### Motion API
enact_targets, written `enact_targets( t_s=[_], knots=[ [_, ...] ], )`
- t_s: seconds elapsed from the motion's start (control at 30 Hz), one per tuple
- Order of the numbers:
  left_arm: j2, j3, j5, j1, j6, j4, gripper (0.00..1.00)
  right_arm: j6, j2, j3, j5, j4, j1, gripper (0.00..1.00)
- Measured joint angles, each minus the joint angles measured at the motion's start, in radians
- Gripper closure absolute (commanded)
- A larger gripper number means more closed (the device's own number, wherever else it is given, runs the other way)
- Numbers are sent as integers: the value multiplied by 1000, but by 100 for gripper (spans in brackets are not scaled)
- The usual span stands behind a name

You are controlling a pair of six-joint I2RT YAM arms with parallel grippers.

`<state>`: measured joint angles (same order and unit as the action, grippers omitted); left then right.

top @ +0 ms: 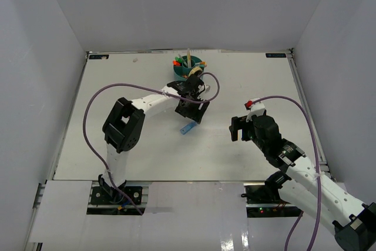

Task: Sort the stationery into containers
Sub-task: Pick up the stationery from the center of the board.

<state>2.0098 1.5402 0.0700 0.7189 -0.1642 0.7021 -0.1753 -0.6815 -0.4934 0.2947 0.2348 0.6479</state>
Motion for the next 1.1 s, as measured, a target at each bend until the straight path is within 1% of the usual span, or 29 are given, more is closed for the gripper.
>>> enact_targets(
  t_s=[0.27,0.6,0.8,0.97,1.03,1.1],
  knots=[
    [101,73,-23,20,31,103,25,0,-1,0,7,1,0,10],
    [138,131,-33,45,37,171,37,0,-18,0,10,2,0,10],
    [154,152,-76,63,40,201,44,0,-22,0,13,2,0,10],
    [158,157,-98,69,37,212,58,0,-32,0,13,2,0,10],
    [158,157,-101,69,35,214,61,0,-32,0,14,2,0,10],
    [158,157,-108,69,32,214,68,0,-32,0,17,2,0,10]
  ],
)
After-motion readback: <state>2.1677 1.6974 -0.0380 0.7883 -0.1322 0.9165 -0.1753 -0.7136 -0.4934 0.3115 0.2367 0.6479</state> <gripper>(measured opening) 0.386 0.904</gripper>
